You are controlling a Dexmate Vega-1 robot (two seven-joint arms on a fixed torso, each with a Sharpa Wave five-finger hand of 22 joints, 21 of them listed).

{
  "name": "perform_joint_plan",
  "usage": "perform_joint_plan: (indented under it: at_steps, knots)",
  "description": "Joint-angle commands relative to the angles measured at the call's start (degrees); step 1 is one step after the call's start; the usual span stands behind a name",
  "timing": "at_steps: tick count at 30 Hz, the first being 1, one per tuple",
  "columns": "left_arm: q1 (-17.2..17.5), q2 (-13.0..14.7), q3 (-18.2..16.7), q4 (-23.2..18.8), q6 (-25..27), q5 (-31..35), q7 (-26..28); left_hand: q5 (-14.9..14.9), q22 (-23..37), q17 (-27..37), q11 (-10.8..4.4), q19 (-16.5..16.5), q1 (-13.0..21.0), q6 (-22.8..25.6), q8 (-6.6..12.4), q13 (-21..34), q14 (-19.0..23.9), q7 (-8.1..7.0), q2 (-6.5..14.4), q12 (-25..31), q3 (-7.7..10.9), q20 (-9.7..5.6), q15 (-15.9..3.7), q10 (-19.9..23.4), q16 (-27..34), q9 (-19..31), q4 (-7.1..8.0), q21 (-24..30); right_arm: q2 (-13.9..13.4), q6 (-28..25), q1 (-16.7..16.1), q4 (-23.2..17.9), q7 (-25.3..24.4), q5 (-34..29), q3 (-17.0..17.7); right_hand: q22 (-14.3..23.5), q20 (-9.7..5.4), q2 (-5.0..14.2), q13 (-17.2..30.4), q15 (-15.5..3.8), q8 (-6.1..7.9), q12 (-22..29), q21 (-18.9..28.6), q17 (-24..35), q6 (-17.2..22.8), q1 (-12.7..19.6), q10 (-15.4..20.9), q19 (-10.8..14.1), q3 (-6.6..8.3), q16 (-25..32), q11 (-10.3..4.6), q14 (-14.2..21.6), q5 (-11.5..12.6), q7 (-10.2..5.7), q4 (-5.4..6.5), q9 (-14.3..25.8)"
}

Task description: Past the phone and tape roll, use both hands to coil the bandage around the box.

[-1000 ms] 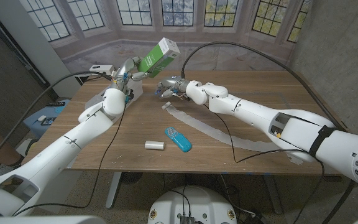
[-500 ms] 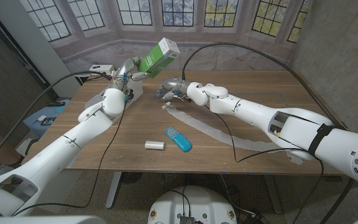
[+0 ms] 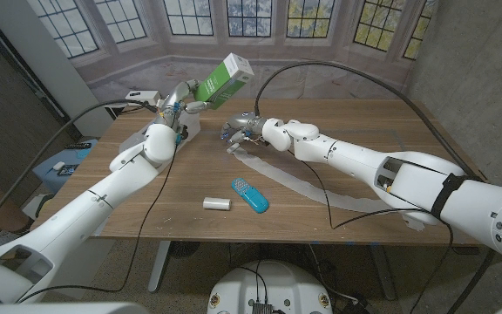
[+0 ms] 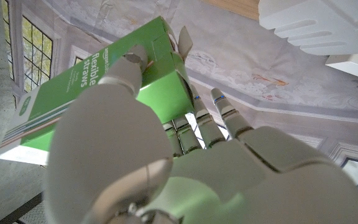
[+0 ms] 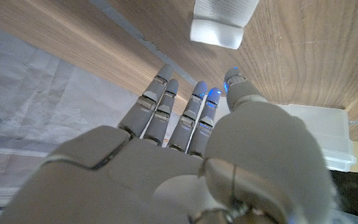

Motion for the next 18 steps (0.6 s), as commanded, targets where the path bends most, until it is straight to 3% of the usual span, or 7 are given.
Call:
perform_joint_plan:
  at_steps: [1,18]
  knots:
    - [0.6,0.2,-0.1,-0.9,0.5,0.2,0.1,0.6,0.3,0.2,-0.94,-0.2,-0.4,2.2,8.21,7.0,0.6,1.60,1.5,0.3,0.00,-0.17,0.11,1.8,-0.2,0.2,0.23,-0.3,0.6,0.8,0.2,1.6,-1.3,-0.6,-0.9,0.2,-1.25,0.04,0.3,-8.18,-0.21,0.1,0.5,0.1,0.8,0.9,0.7,0.9,-0.21,0.3,-0.11,0.7,-0.2,-0.03,0.06,0.2]
    - [1.3,0.5,-0.1,-2.4,1.2,0.5,-0.1,0.8,0.3,0.4,-1.00,-0.3,-0.4,2.3,8.57,7.3,0.6,1.58,1.7,0.2,-0.07,-0.21,0.12,1.7,-0.4,0.1,0.24,-0.3,0.4,2.6,0.1,3.6,-2.7,-1.0,-1.6,0.2,-1.51,-0.28,0.3,-8.40,-0.19,0.2,0.6,0.3,2.1,1.2,1.7,1.6,-0.86,0.5,-0.51,1.6,-0.2,-0.31,0.12,0.2]
